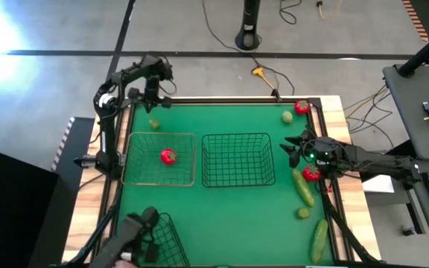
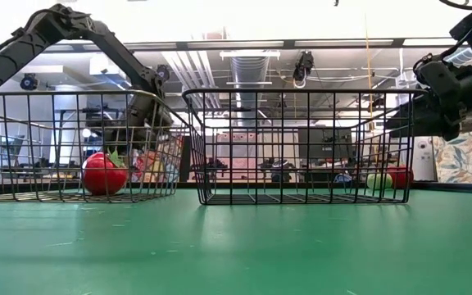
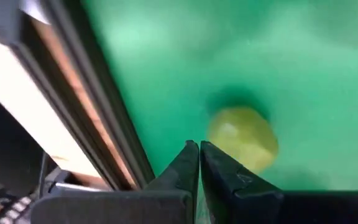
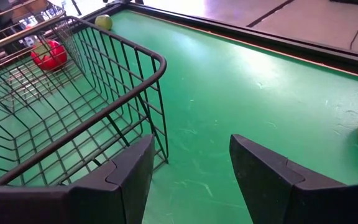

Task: Sort produce into baskets
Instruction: Adjust the bottom black wire basket

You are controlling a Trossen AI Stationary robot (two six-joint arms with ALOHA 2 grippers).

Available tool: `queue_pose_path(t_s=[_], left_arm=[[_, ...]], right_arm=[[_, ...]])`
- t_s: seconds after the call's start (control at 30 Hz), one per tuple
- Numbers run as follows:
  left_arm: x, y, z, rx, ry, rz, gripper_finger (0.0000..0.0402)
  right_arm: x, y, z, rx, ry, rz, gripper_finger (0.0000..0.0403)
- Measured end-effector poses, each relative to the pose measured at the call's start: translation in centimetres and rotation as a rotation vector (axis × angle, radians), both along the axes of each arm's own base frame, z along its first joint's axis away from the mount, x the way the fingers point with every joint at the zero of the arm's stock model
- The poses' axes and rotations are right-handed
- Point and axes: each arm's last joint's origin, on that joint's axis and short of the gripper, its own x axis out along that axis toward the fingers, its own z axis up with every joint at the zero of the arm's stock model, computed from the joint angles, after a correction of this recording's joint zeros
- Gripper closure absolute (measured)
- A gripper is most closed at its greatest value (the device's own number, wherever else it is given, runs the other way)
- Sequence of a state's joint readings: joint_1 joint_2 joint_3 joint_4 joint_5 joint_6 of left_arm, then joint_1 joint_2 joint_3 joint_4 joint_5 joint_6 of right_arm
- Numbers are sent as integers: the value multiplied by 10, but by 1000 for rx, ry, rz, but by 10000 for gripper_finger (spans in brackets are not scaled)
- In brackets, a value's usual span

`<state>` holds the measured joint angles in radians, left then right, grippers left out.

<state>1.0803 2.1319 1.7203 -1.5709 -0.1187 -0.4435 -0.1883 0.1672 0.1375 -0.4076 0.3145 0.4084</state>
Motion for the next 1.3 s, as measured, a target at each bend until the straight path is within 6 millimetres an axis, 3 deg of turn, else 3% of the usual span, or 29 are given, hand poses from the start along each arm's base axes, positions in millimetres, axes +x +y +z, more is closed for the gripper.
queue_pose_path(t_s=[0.23,0.93,1.1,1.3], left_arm=[[-30,25,18,102,6,116,401],[-26,46,39,351,64,0,401],[-22,54,71,458,47,-25,401],[-10,48,131,573,-54,-88,401]], right_arm=[[0,0,0,16,-9,-7,199],[0,0,0,12,-10,-14,199],[0,-1,0,7,-14,-37,199],[0,-1,0,8,-17,-38,199]])
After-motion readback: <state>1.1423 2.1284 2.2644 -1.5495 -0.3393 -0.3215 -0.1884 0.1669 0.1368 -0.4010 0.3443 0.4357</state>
